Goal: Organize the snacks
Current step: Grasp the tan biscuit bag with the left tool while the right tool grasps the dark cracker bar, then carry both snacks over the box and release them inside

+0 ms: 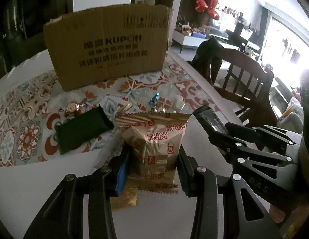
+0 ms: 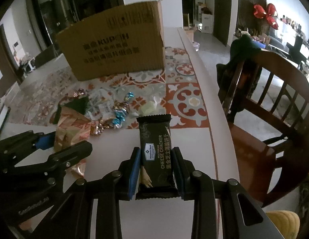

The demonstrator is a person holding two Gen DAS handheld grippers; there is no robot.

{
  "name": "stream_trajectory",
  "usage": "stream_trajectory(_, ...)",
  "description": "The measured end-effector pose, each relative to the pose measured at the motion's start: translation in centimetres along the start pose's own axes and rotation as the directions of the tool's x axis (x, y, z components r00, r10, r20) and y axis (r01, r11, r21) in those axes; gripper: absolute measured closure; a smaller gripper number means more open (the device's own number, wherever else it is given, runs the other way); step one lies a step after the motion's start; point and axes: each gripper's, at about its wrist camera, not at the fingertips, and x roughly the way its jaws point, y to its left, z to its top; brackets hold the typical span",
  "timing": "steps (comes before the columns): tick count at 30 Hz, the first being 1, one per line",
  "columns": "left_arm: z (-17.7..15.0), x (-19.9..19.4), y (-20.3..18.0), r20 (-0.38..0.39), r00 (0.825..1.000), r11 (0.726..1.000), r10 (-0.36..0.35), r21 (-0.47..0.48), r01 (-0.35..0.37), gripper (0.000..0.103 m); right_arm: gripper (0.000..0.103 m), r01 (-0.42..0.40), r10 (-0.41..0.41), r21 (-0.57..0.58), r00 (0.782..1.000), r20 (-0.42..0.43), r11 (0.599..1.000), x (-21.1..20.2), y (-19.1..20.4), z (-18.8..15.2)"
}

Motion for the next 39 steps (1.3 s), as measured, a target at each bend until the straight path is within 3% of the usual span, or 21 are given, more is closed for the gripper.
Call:
stream_trajectory(14, 2.8, -5.1, 0.6, 0.105, 0.994, 1.000, 0.019, -0.021, -0.017, 0.061, 0.070, -0.036, 0.036, -0.003, 0.990, 0.139, 0.999, -5.1, 1.1, 2.5)
stream_trajectory(27, 6.9, -8.9, 1.7, 0.236, 0.970, 0.998, 0.062, 0.007, -0.065, 0.061, 0.070, -0.053, 0.058, -0.027, 0.967, 0.249, 0.998, -8.0, 2.4, 6.5)
stream_trajectory(39, 10.4, -9.7, 3.6, 0.286, 0.954, 0.996, 0.089, -0.002, -0.092, 0.061, 0.070, -0.071, 0.083, -0.049, 0.948, 0.306, 0.996, -8.7, 3.3, 11.2)
